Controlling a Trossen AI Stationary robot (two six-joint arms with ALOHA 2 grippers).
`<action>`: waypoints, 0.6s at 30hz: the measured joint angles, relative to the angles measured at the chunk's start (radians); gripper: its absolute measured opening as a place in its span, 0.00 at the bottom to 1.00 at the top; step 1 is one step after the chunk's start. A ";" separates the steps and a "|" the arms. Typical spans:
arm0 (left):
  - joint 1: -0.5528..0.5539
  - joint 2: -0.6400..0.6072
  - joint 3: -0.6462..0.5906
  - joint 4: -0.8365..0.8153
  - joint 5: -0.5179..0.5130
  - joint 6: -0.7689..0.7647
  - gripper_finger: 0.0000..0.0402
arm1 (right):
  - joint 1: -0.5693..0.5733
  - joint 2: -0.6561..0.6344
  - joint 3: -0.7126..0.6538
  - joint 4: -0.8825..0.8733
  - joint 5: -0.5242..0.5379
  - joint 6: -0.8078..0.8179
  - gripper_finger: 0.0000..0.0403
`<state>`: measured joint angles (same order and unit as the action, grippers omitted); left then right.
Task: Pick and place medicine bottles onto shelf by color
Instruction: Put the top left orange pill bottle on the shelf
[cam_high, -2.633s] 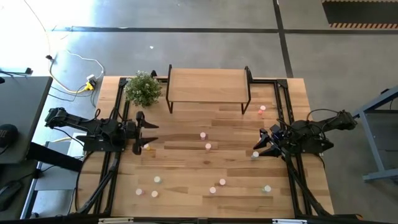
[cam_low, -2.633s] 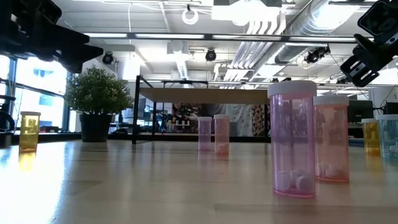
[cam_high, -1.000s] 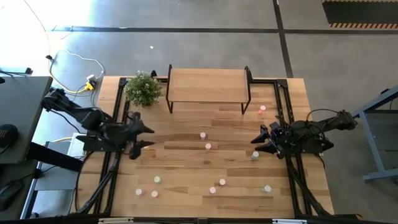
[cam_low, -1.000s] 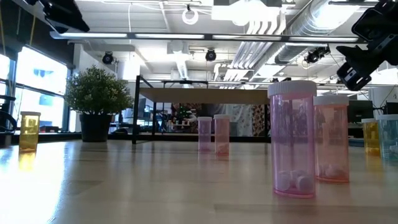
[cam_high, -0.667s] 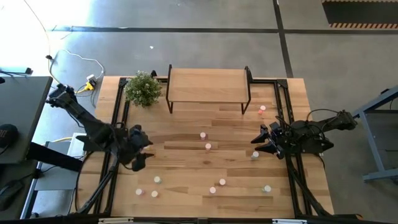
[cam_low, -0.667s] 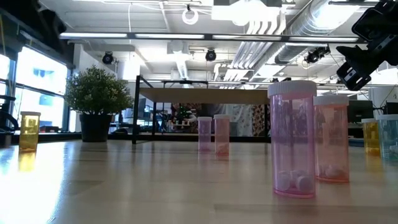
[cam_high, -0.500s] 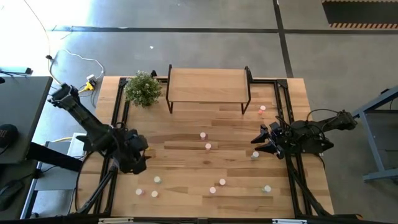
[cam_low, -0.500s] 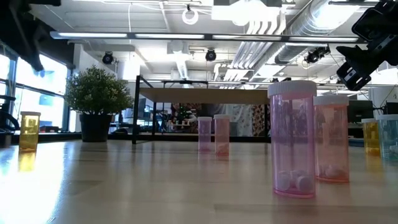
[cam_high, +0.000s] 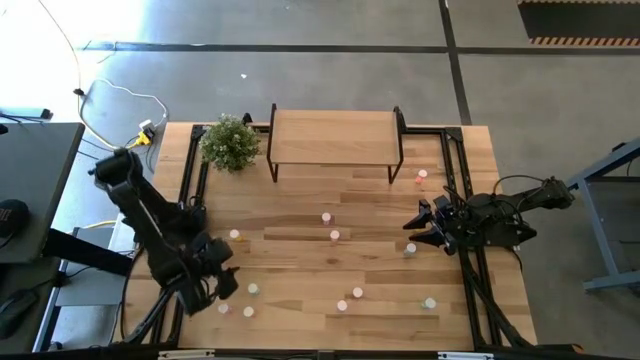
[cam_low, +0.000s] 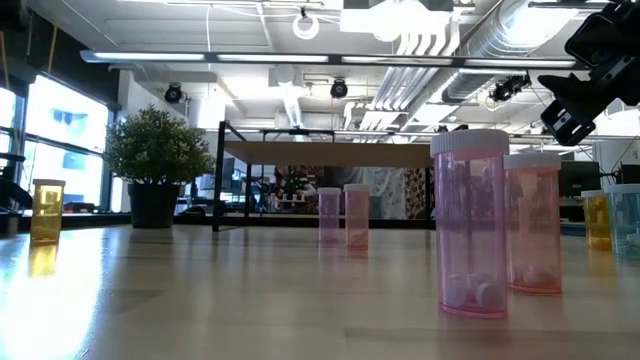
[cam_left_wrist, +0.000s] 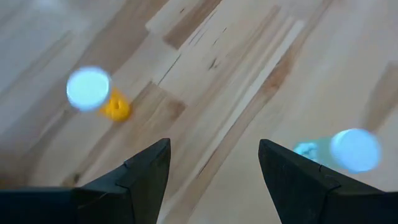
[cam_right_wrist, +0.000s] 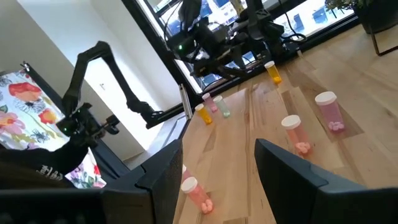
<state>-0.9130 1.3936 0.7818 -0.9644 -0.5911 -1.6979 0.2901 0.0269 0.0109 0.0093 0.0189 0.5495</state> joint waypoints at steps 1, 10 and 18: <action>-0.009 0.025 0.000 0.000 0.000 -0.030 0.58 | 0.000 0.000 0.000 0.000 0.000 0.000 0.48; -0.038 0.231 0.000 -0.008 -0.009 -0.243 0.58 | 0.000 0.000 0.000 0.001 0.000 0.000 0.48; -0.038 0.320 0.000 -0.068 -0.059 -0.376 0.58 | 0.000 0.000 0.000 0.002 0.001 -0.008 0.48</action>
<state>-0.9512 1.7131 0.7815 -1.0327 -0.6502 -2.0742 0.2901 0.0269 0.0109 0.0109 0.0201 0.5414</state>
